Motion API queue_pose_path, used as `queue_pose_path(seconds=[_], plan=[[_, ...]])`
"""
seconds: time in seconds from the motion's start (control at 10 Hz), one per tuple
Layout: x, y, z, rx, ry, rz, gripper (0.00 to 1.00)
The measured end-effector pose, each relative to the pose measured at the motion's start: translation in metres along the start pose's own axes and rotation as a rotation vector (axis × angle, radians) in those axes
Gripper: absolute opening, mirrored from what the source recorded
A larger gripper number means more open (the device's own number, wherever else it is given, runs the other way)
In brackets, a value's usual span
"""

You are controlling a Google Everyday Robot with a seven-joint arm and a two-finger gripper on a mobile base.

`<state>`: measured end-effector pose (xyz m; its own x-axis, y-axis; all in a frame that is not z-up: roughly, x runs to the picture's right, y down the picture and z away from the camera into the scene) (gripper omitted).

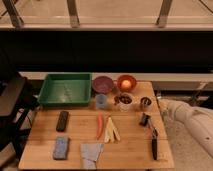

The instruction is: Place fork in metal cup

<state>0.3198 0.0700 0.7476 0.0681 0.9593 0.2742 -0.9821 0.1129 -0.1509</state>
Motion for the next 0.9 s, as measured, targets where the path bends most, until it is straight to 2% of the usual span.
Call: queue_pose_path(seconds=[0.2,0.3,0.9], plan=[[-0.022,0.001,0.006,-0.010,-0.061,-0.022,0.00],[-0.026,0.002,0.006,-0.012,-0.070,-0.023,0.00],[-0.026,0.001,0.006,-0.006,-0.071,-0.024,0.00]])
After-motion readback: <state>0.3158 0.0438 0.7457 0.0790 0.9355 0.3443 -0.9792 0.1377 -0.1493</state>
